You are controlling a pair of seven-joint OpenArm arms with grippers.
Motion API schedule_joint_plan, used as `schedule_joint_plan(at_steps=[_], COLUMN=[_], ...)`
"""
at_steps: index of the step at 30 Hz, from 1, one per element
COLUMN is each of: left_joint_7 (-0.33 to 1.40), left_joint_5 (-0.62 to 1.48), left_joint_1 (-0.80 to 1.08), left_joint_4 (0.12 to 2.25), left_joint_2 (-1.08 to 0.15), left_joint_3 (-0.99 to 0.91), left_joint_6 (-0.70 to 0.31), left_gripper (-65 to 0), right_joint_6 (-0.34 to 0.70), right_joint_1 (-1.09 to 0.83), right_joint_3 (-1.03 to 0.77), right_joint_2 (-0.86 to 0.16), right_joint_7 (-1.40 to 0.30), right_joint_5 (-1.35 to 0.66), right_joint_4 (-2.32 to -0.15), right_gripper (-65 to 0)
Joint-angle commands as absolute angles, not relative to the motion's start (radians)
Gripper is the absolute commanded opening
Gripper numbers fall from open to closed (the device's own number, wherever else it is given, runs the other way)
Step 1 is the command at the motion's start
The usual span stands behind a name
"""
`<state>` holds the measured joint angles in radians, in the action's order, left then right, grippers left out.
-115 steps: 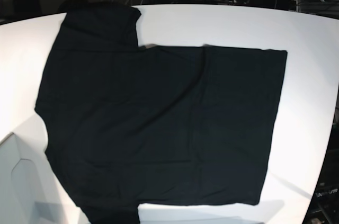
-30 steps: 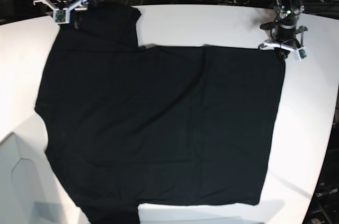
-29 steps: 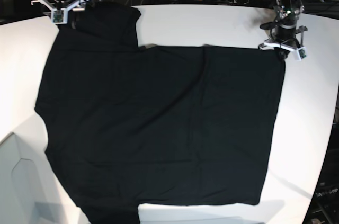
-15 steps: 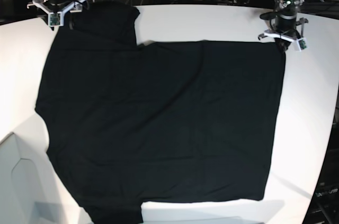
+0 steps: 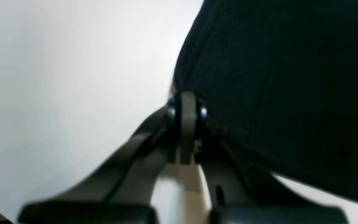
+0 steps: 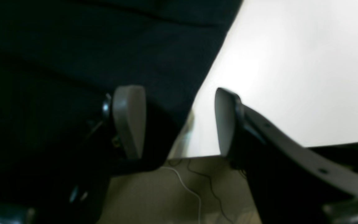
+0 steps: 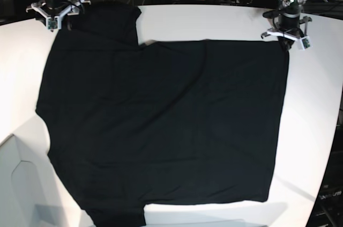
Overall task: Fold the T-shirt properly
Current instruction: 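Grasp the shoulder corners with both grippers and lift slightly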
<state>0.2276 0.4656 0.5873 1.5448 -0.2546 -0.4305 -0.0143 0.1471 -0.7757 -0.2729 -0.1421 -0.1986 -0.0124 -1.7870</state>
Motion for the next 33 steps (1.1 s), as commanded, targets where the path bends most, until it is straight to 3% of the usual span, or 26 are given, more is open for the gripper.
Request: schedule_joint_plan(at_steps=[1, 8, 13, 19, 24, 33], left_joint_7=[0.274, 0.274, 0.274, 0.274, 0.274, 0.274], left_joint_5=[0.464, 0.464, 0.464, 0.464, 0.464, 0.464], left_joint_1=[0.604, 0.618, 0.618, 0.618, 0.618, 0.618], left_joint_4=[1.546, 1.546, 1.546, 1.546, 1.546, 1.547], left_joint_2=[-0.259, -0.26, -0.26, -0.255, -0.257, -0.257], left_joint_3=[-0.433, -0.433, -0.435, -0.481, -0.483, -0.483], left_joint_6=[-0.007, -0.007, -0.007, -0.007, -0.007, -0.007], left_gripper=[-65.0, -65.0, -65.0, -65.0, -65.0, -65.0], right_joint_6=[0.16, 0.165, 0.199, 0.44, 0.475, 0.475], right_joint_1=[-0.774, -0.719, -0.708, -0.713, -0.708, -0.708], right_joint_3=[-0.278, -0.278, -0.277, -0.305, -0.367, -0.395], right_joint_2=[-0.139, -0.136, -0.139, -0.131, -0.085, -0.088], right_joint_7=[-0.18, -0.351, -0.378, -0.38, -0.38, -0.38], right_joint_5=[-0.013, -0.013, -0.013, -0.013, -0.013, -0.013], right_joint_4=[-1.797, -1.797, -1.799, -1.799, -1.802, -1.854], right_gripper=[-29.1, -29.4, -30.2, -46.6, -64.5, -65.0])
